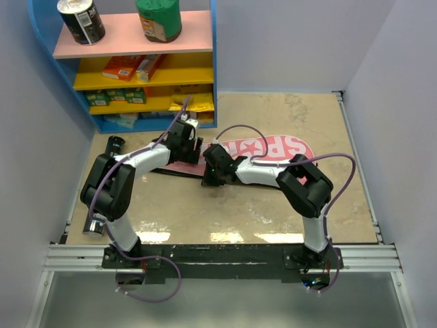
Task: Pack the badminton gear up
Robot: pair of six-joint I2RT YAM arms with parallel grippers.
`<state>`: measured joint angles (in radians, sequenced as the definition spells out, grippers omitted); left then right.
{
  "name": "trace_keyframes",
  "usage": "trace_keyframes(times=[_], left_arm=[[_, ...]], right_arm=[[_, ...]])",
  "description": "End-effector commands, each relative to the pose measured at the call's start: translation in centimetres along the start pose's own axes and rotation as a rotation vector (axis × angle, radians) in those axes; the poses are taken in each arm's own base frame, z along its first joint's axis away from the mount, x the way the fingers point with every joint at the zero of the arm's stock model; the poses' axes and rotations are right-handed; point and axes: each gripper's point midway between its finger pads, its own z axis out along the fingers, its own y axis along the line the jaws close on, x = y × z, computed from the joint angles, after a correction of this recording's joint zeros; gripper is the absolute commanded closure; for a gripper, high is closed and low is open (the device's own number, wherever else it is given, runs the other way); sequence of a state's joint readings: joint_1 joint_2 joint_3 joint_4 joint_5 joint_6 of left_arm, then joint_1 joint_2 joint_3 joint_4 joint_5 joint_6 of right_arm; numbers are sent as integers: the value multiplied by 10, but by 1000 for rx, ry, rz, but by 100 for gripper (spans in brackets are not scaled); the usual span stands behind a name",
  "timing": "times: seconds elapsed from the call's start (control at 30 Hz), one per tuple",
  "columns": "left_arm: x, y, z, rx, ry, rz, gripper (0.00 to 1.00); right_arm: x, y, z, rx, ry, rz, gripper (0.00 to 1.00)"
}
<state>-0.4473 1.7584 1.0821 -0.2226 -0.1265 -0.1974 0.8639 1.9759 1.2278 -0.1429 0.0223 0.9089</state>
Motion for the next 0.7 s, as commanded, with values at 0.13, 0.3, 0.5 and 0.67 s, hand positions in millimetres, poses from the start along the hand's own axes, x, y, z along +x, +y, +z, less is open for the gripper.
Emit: trace_keyframes(times=[0.13,0.3,0.5,0.67], left_arm=[[-29,18,-8,29,-28,-103,22],[-60,36,-13,27,-97,-146,20],[-63,52,-33,-43,-85,-141,19],[-40,61,-56,-89,-51,-131,18]], right_arm=[[13,-30,-26,60,-19,-3,100],[21,-49,-38,86,-26,-2,100],[25,-76,-53,137,-61,4,100],[8,-109,-66,173,-79,38,100]])
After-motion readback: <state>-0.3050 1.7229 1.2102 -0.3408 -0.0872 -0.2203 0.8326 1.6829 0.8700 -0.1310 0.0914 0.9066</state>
